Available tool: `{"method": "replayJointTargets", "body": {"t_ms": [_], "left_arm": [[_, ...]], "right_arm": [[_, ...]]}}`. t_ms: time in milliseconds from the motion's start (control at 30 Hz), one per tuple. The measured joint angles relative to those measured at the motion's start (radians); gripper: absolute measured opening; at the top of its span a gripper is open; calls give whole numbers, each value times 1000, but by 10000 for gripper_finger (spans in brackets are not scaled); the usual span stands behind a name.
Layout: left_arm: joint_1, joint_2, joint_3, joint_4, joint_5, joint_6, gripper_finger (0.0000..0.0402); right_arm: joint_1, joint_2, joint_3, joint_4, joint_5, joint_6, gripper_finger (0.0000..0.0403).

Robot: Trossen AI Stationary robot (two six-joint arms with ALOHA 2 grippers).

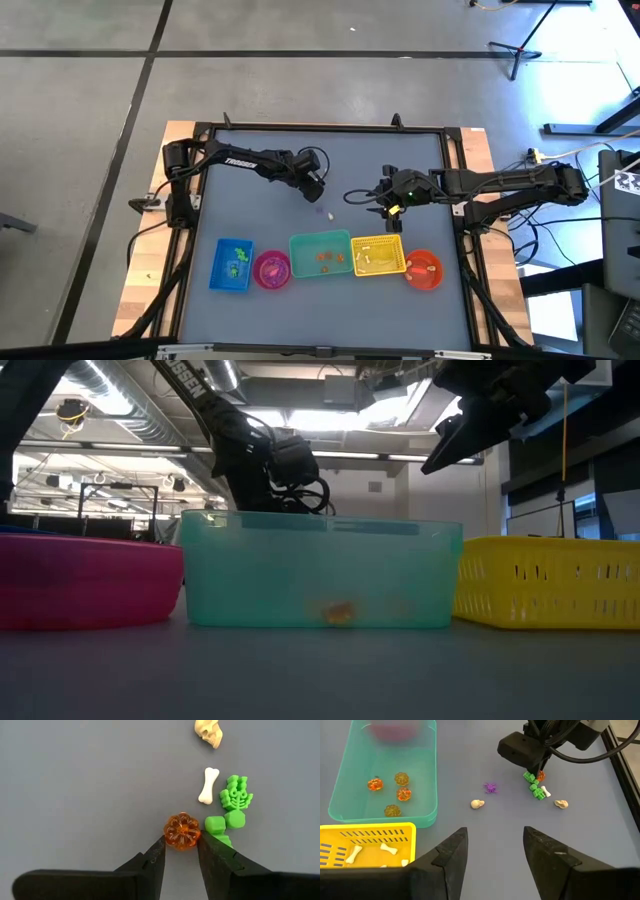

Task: Sort Halloween decoration
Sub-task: Put the orange pumpkin toy into the green bin

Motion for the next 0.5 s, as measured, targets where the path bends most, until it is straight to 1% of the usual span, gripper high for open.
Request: {"method": "replayJointTargets", "body": {"t_ms": [500], "left_arm": [[-1, -7, 0, 21, 1, 0, 88]], "right_arm": [[0, 0, 0, 0, 0, 0, 189]]}}
